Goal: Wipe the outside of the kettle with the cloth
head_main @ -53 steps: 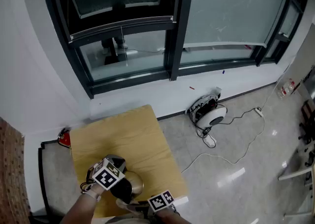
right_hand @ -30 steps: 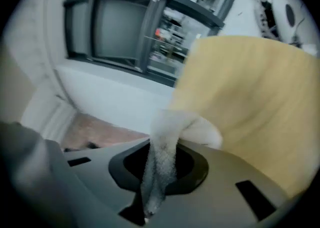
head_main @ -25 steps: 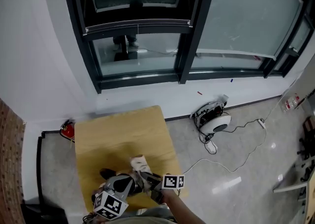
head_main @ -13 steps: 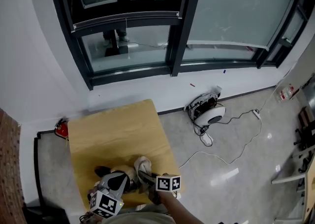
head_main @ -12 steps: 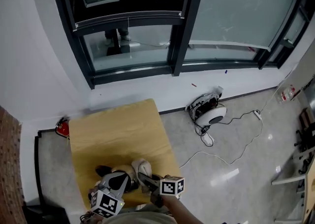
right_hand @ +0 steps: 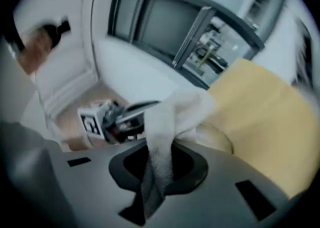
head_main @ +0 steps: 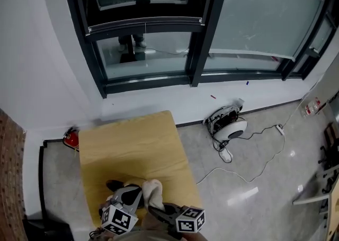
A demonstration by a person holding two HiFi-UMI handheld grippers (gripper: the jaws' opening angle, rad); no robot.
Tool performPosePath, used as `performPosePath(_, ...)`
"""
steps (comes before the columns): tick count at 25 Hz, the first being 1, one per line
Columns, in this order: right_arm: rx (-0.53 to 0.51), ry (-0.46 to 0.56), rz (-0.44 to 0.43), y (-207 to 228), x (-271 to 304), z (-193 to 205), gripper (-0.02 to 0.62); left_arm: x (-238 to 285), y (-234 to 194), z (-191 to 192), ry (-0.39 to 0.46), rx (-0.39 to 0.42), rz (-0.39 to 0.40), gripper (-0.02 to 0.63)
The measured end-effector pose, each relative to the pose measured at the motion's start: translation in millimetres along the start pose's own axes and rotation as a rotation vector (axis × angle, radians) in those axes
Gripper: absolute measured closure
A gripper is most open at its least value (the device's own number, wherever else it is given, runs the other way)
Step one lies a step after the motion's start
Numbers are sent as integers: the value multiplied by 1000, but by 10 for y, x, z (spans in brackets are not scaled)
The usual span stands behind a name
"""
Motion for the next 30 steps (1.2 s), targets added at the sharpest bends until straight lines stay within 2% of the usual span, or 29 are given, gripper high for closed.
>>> performPosePath(2,-320,-196,124,-173,114,-126,535,14,-34,-7,29,-42,11,607)
performPosePath(4,-592,-274,172,-378,194,-280,535,29,-46,-31,51,-79,23,607)
performPosePath(6,-732,-346,178,-404,288,-277,535,32,-33,-44,63,-84,17,607)
performPosePath(7,-742,-368,181,-354,306,-247,535,36,-18,-43,68,-74,16,607)
performPosePath(9,-687,-399,215,-319,239,-247,534,37,16,-36,84,-55,29,607)
performPosePath(10,-664,-427,240,-349,211,-270,535,17,6,-32,101,-67,37,607)
performPosePath(11,-657,-452,252,-393,226,-299,535,-34,-45,-19,131,-114,38,607)
performPosePath(12,-665,-470,248,-445,285,-331,535,-136,-133,19,181,-209,21,607)
performPosePath(13,-683,-481,232,-503,379,-366,534,-293,-245,98,254,-351,-23,607)
performPosePath(16,-772,-489,138,-699,782,-483,535,-857,-517,616,480,-845,-202,607)
performPosePath(17,-806,-488,102,-764,935,-522,535,-974,-529,834,508,-962,-223,607)
performPosePath(18,-838,-488,66,-824,1086,-559,534,-1038,-496,1037,504,-1041,-221,609)
performPosePath(19,-865,-492,32,-877,1230,-591,534,-1059,-427,1209,478,-1086,-208,609)
performPosePath(22,-894,-557,-32,-930,1554,-611,534,-1021,-136,1547,394,-1157,-179,609)
performPosePath(25,-807,-749,-25,-755,1585,-447,534,-963,41,1707,406,-1236,-180,609)
performPosePath(27,-778,-834,-46,-736,1573,-396,534,-952,-2,1717,404,-1204,-190,607)
performPosePath(30,-818,-820,-109,-936,1770,-529,534,-1002,-145,1735,368,-1108,-214,606)
Point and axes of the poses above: the fingertips, and each gripper's own axes: x forward along the fingers, y to its right, z out of its underside, the point moved 8 cm from there along -x, backward along the fingers, and after that the axes turned 10 degrees about y, right-handed, at the moved point
